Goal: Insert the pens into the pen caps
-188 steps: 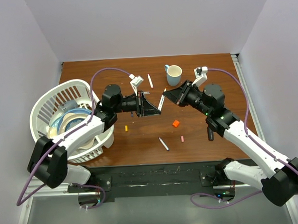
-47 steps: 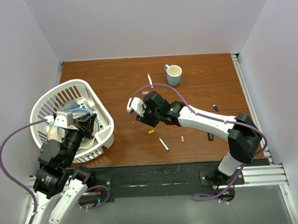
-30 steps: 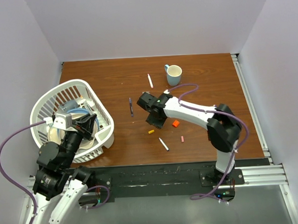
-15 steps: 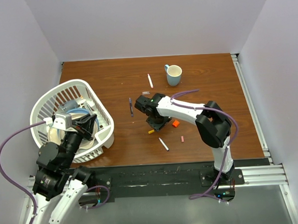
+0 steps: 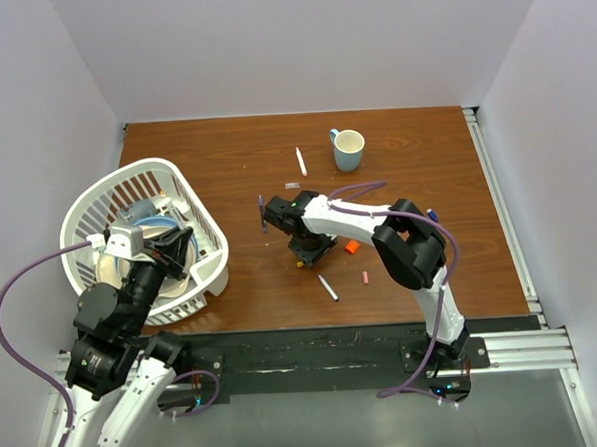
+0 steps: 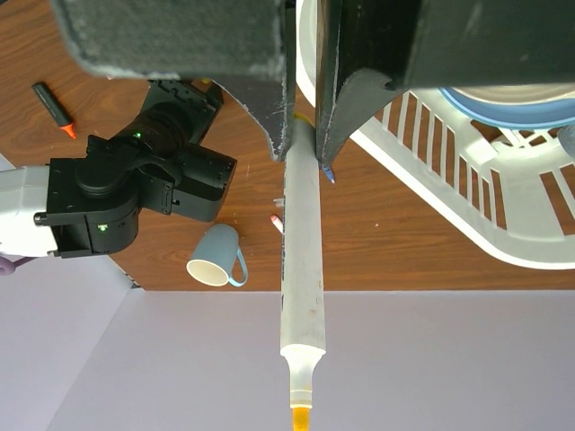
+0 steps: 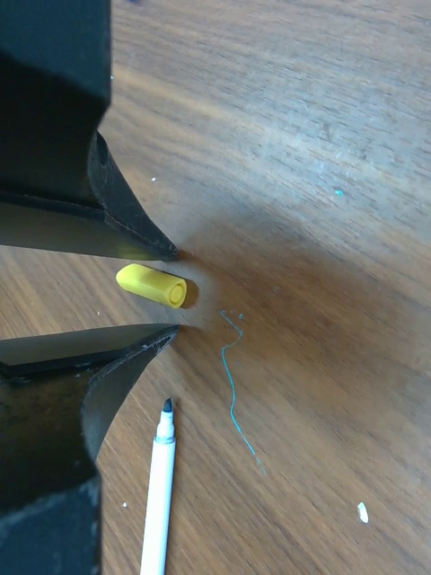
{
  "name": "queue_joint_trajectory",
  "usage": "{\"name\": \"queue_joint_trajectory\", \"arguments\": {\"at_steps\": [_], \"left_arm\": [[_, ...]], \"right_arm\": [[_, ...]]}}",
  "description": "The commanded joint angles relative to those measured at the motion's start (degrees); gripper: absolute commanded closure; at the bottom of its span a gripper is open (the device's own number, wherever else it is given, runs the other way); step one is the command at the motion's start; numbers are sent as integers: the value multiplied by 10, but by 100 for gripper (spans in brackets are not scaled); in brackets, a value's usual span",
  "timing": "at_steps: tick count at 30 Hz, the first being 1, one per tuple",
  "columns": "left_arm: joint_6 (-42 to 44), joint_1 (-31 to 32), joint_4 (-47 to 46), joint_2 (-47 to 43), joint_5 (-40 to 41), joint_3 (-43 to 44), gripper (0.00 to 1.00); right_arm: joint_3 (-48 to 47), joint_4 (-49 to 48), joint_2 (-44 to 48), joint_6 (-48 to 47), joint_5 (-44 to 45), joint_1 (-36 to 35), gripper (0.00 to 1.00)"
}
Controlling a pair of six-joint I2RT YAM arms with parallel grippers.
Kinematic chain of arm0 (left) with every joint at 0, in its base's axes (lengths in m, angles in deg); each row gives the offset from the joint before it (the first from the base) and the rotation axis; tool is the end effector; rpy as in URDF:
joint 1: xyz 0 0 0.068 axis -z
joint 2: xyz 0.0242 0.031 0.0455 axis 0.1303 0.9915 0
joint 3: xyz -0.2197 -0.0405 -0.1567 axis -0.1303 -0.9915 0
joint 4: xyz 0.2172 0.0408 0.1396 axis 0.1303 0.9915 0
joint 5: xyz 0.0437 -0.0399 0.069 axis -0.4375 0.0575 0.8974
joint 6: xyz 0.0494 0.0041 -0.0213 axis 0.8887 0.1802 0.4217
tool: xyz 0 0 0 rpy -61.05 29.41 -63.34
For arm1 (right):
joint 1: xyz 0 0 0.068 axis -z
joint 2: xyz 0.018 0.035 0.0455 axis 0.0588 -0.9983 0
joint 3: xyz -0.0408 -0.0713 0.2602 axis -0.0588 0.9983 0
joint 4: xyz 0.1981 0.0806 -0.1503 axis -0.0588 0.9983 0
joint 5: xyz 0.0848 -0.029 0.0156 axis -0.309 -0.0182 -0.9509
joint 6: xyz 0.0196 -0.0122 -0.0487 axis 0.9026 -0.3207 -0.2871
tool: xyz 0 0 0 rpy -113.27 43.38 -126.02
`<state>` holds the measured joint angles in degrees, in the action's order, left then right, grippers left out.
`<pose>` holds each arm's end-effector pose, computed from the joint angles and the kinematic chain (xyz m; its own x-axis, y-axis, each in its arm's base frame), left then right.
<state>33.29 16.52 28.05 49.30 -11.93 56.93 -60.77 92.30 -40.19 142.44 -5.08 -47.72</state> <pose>0.0572 -0.0219 0.3497 0.0010 -0.2951 -0.9555 0.3356 0.9001 -0.2777 0.2571 0.3020 0.1636 -0.5536 0.7849 -0.2783 0.8010 0.5933 0.0801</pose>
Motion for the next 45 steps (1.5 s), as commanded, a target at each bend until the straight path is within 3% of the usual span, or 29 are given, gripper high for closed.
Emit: {"name": "queue_joint_trajectory", "arguments": {"at_steps": [1, 7, 10, 11, 13, 15, 20, 28, 38, 45], "left_arm": [[-9, 1, -12, 12, 12, 4, 100], [-29, 1, -28, 54, -22, 8, 100], [-47, 1, -36, 80, -47, 17, 100], [-51, 1, -38, 85, -47, 18, 100], [-57, 1, -49, 95, -49, 12, 100], [-55, 1, -50, 122, -66, 12, 100], [-51, 1, -28, 199, -142, 30, 100], [-90, 17, -75, 264, -245, -28, 100], [-160, 47, -196, 337, -359, -81, 100], [-156, 46, -237, 341, -447, -81, 100]], "right_arm": [[-17, 40, -23, 12, 36, -3, 64], [73, -12, 0, 6, 35, -5, 71], [97, -25, 7, -8, 42, -7, 81], [103, -35, 10, -18, 43, -6, 89], [99, -41, 10, -40, 57, -5, 91], [91, -55, 14, -67, 85, -5, 99], [133, -122, 85, -193, 130, -6, 100], [216, -207, 242, -342, 172, -6, 100], [306, -452, 423, -542, 73, -5, 100], [299, -518, 488, -628, 37, -4, 100]]}}
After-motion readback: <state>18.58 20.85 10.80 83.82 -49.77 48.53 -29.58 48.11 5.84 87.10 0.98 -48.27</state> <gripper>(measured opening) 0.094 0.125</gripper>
